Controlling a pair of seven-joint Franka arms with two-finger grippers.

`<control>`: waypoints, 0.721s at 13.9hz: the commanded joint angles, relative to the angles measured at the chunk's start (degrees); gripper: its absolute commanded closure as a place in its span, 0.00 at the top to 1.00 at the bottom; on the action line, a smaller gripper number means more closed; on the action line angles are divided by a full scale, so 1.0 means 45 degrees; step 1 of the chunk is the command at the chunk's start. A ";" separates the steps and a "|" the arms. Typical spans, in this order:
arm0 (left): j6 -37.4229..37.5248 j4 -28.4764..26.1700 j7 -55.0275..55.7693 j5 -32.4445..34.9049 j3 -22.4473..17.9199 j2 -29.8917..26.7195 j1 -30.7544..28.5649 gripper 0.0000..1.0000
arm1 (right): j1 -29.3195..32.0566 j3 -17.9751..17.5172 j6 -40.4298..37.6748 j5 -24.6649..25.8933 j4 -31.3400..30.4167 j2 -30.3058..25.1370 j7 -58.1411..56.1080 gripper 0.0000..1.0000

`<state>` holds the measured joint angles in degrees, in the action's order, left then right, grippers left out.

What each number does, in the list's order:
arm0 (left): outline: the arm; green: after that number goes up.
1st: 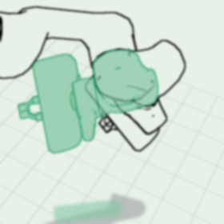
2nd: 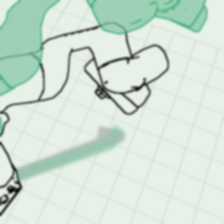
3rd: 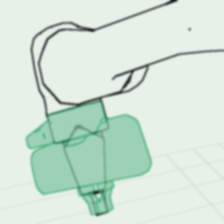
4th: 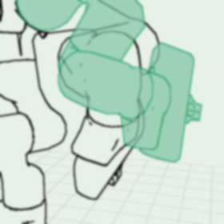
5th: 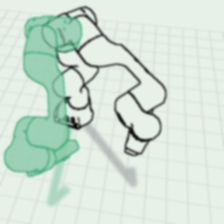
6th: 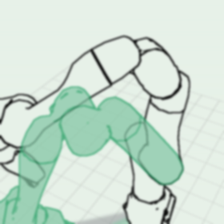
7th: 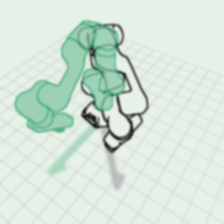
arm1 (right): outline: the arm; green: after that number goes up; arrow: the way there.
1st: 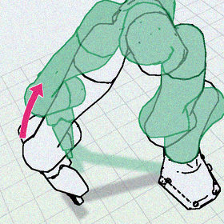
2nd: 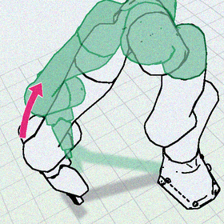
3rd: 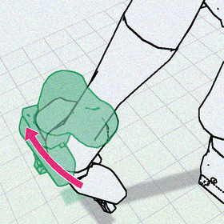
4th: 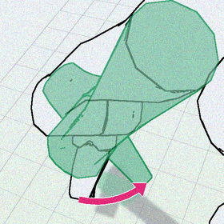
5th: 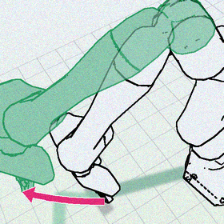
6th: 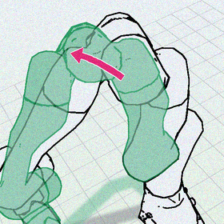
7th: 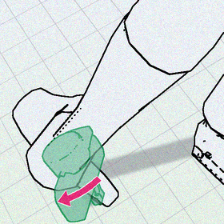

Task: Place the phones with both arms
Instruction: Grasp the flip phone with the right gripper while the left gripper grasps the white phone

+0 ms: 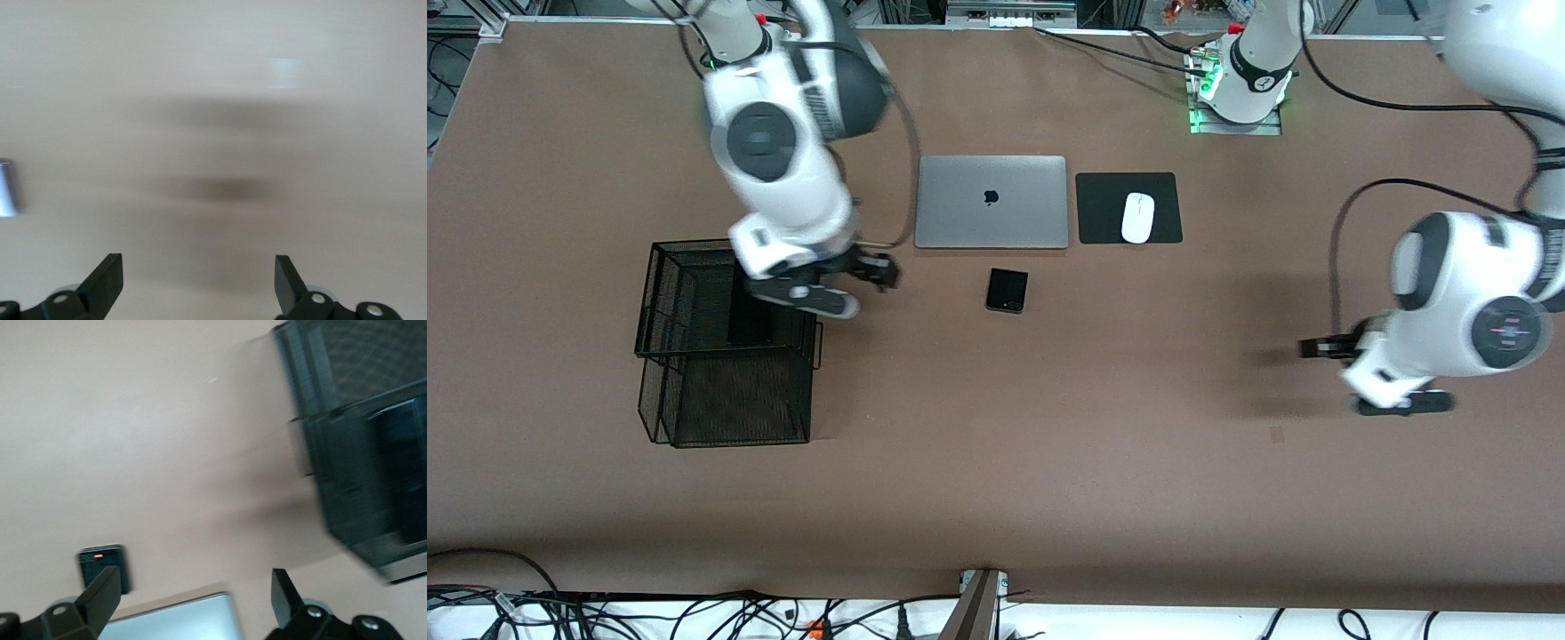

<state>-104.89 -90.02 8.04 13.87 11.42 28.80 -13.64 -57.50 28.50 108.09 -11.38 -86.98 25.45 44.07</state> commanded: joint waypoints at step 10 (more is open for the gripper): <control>-0.6570 -0.2282 -0.7155 0.0571 0.0509 0.1585 -0.7143 1.00 | -0.1344 -0.1059 0.3438 -0.1768 0.2708 0.5299 0.3762 1.00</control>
<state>-132.20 -100.19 -21.77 16.14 12.28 34.64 -43.52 -64.08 24.53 122.06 -18.27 -76.80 47.12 59.76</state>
